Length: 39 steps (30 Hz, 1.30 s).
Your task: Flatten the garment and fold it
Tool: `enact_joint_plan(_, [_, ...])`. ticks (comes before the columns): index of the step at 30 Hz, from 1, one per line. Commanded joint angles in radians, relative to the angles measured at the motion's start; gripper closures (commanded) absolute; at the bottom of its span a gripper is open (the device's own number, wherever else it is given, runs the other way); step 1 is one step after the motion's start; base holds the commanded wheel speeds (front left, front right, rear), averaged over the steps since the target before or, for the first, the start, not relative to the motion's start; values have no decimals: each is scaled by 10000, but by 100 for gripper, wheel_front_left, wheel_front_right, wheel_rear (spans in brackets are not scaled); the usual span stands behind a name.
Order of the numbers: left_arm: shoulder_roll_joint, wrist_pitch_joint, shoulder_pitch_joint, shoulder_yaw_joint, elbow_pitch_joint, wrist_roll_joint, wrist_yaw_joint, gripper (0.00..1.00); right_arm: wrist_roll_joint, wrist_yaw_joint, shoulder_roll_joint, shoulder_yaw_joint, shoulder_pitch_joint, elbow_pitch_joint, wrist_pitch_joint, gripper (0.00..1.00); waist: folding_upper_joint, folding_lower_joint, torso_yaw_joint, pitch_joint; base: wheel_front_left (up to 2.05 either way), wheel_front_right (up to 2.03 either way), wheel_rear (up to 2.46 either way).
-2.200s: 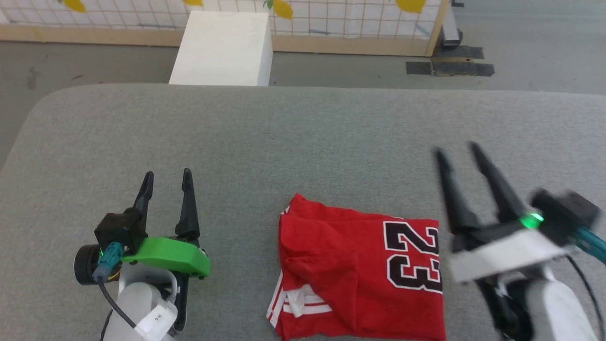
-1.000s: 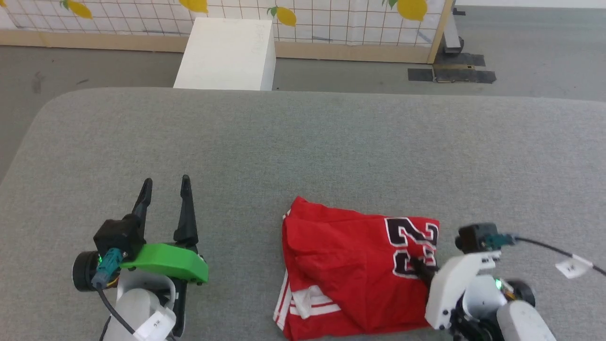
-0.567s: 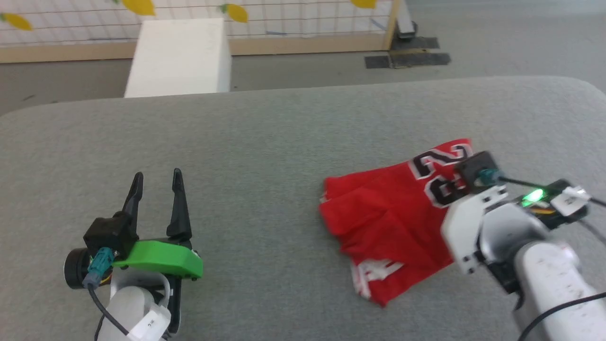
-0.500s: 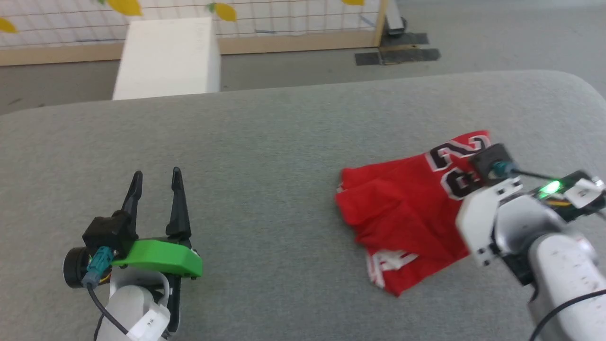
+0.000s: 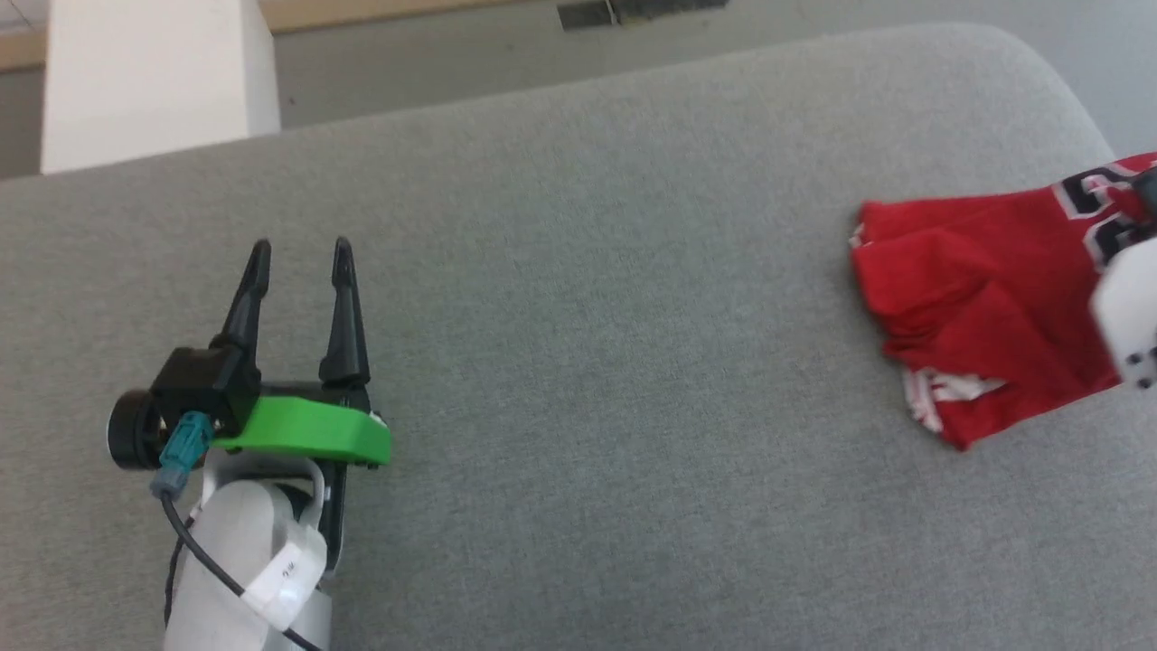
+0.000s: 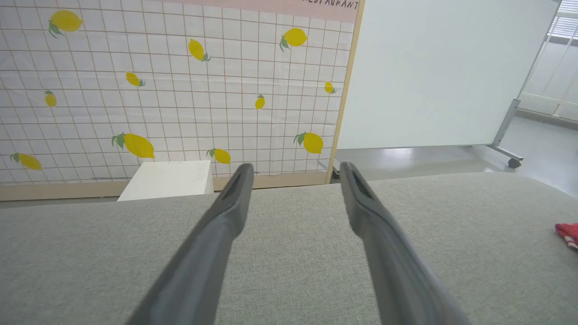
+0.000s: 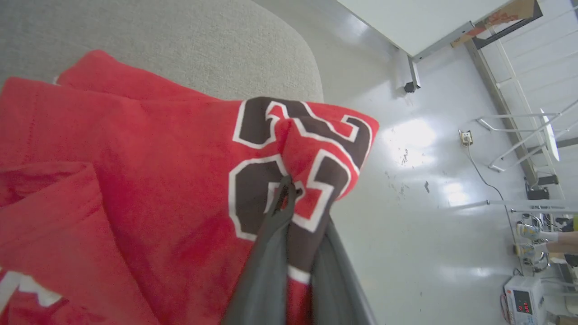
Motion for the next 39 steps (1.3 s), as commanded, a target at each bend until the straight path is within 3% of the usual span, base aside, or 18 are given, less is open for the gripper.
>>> enact_joint_plan(1, [138,-27,-257,-19,-72,154,-43,0,-162,-19,-53,-210,-343,223,-228,100,-1,0,-333,862,0,0,0])
enact_joint_plan(9, [380,96,-725,-203,-239,232,-67,0,-1335,-19,155,-2150,-1433,1924,-1532,100,-1,0,47,1733,0,0,0])
enact_joint_plan(10, [376,91,-720,-221,-213,222,-61,0,-1431,-19,243,-2308,-1475,2046,-1664,62,-1,0,95,1715,0,0,0])
enact_joint_plan(11, [367,87,-708,-237,-184,211,-53,0,-1459,-19,331,-2465,-1497,2132,-1799,4,-1,0,139,1679,0,0,0])
enact_joint_plan(12, [352,80,-690,-261,-129,197,-43,0,-1448,-19,483,-2755,-1512,2211,-1964,0,-1,0,196,1602,0,0,0])
enact_joint_plan(23, [71,-22,-93,-407,611,-231,48,0,-799,-19,1533,-4225,-439,1907,-4174,0,-1,0,861,-186,0,0,0])
enact_joint_plan(31, [-72,-35,550,-524,929,-509,78,0,475,-19,2769,-3839,1346,-126,-5344,0,-1,0,1359,-1409,0,0,0])
enact_joint_plan(39, [-147,-36,1044,-626,1042,-657,178,0,1218,-19,3790,-2797,3369,-2475,-5902,0,-1,0,1881,-2056,0,0,0])
